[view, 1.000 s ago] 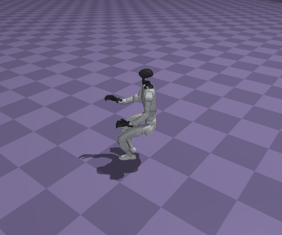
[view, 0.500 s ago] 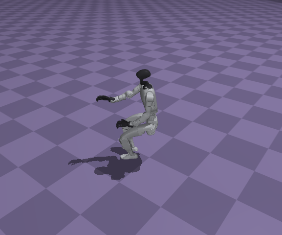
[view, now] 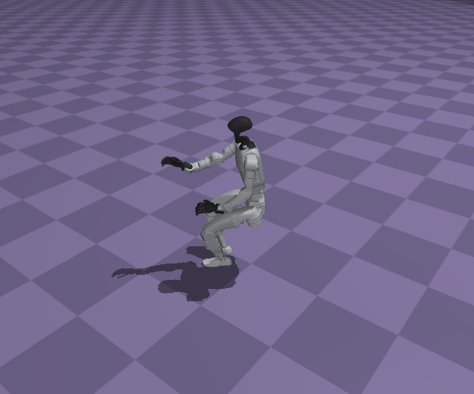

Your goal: Upper body actions

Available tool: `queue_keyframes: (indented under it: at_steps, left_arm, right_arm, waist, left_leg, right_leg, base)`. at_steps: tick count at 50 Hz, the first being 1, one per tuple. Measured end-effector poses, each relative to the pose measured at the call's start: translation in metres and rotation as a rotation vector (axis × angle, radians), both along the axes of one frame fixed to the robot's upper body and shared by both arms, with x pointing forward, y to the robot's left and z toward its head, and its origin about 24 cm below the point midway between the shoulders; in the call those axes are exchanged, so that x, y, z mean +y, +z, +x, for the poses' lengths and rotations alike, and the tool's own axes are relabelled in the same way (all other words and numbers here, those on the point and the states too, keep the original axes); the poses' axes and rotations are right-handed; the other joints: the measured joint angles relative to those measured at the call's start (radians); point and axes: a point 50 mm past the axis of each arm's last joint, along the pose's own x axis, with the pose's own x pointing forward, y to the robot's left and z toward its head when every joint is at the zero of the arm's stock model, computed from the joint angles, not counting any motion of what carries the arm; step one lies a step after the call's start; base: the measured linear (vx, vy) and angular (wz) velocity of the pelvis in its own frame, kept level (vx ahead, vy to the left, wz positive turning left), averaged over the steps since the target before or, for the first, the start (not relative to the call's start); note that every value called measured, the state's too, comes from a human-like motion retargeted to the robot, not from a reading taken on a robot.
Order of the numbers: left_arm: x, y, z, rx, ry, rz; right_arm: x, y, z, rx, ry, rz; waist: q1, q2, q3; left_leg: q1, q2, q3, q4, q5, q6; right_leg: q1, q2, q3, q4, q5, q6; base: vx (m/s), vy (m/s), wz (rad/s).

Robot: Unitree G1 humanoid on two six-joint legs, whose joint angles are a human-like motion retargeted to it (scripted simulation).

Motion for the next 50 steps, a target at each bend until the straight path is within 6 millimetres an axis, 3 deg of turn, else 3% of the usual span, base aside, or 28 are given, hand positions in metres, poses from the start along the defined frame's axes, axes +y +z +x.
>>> queue_keyframes:
  at_steps: [9, 16, 28, 40, 50]
  left_arm:
    - [0.006, -0.006, -0.005, 0.022, 0.027, 0.0]
    - [0.013, -0.012, -0.01, 0.046, 0.056, -0.003]
    - [0.026, -0.022, -0.02, 0.079, 0.118, -0.014]
    - [0.034, -0.027, -0.027, 0.099, 0.155, -0.024]
    - [0.034, -0.029, -0.03, 0.108, 0.165, -0.037]
  right_arm:
    - [-0.004, 0.013, -0.006, -0.105, 0.01, 0.066]
    - [-0.018, 0.017, -0.014, -0.147, 0.062, 0.077]
    - [-0.048, -0.003, -0.041, -0.152, 0.146, 0.061]
    - [-0.075, -0.057, -0.087, -0.086, 0.162, 0.025]
    - [-0.081, -0.125, -0.131, 0.09, 0.17, 0.086]
  waist:
    - [-0.014, 0.002, -0.019]
    - [-0.03, 0.001, -0.041]
    - [-0.069, 0.012, -0.076]
    - [-0.091, 0.023, -0.098]
    - [-0.097, 0.036, -0.105]
  left_leg:
    - [0.005, 0.014, -0.001, 0.005, -0.002, -0.002]
    - [0.007, 0.026, -0.002, 0.009, -0.005, -0.004]
    - [0.008, 0.051, -0.005, 0.017, -0.01, -0.006]
    - [0.005, 0.067, -0.007, 0.023, -0.014, -0.009]
    - [0.003, 0.072, -0.007, 0.024, -0.016, -0.01]
  right_leg:
    - [0.003, 0.013, 0.0, -0.002, 0.004, -0.003]
    - [0.005, 0.025, -0.001, -0.004, 0.008, -0.005]
    - [0.004, 0.05, -0.004, -0.011, 0.018, -0.008]
    - [0.001, 0.066, -0.006, -0.015, 0.024, -0.011]
    - [-0.001, 0.071, -0.006, -0.017, 0.026, -0.012]
  base:
    - [0.0, 0.0, 0.0]
    - [0.0, 0.0, 0.0]
    - [0.0, 0.0, 0.0]
    - [0.0, 0.0, 0.0]
    - [0.0, 0.0, 0.0]
